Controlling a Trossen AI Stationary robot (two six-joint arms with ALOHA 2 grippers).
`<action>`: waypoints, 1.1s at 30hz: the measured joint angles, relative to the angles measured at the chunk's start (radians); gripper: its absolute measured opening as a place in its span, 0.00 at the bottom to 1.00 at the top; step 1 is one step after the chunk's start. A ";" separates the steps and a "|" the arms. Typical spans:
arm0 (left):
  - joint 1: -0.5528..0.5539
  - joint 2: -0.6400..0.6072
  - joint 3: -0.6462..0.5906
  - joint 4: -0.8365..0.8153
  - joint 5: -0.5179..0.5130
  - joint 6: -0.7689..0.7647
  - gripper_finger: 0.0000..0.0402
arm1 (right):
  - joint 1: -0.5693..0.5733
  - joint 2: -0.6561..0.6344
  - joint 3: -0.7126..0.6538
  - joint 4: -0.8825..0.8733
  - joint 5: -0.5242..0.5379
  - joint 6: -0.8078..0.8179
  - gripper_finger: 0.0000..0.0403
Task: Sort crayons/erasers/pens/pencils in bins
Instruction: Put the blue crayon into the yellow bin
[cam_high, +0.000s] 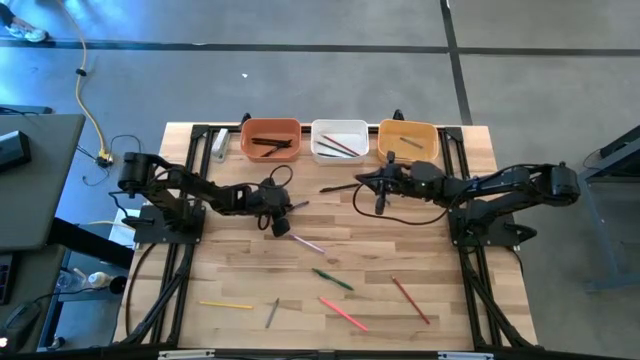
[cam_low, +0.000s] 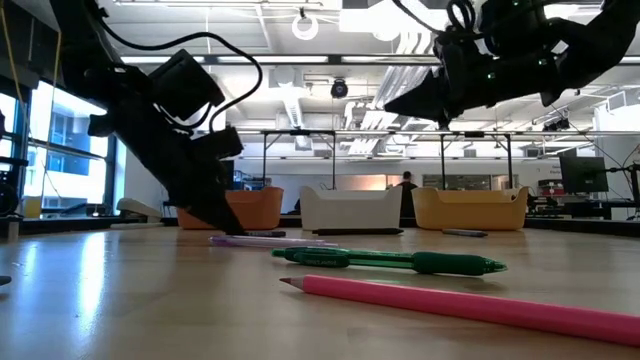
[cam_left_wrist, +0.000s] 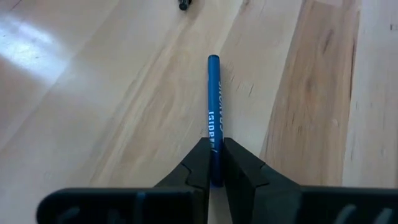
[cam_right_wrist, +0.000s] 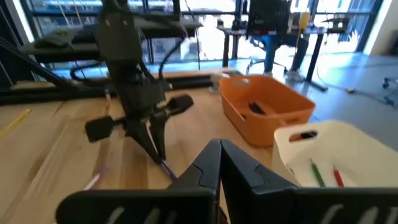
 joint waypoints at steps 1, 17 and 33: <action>0.000 -0.008 0.000 -0.003 0.004 0.000 0.04 | 0.000 0.000 0.000 -0.010 0.000 0.009 0.00; -0.010 -0.095 -0.004 0.149 0.116 -0.034 0.04 | 0.028 0.120 0.000 -0.042 0.000 0.205 0.25; -0.005 -0.098 -0.002 0.637 0.224 -0.129 0.04 | 0.058 0.380 0.000 0.590 -0.144 0.403 0.48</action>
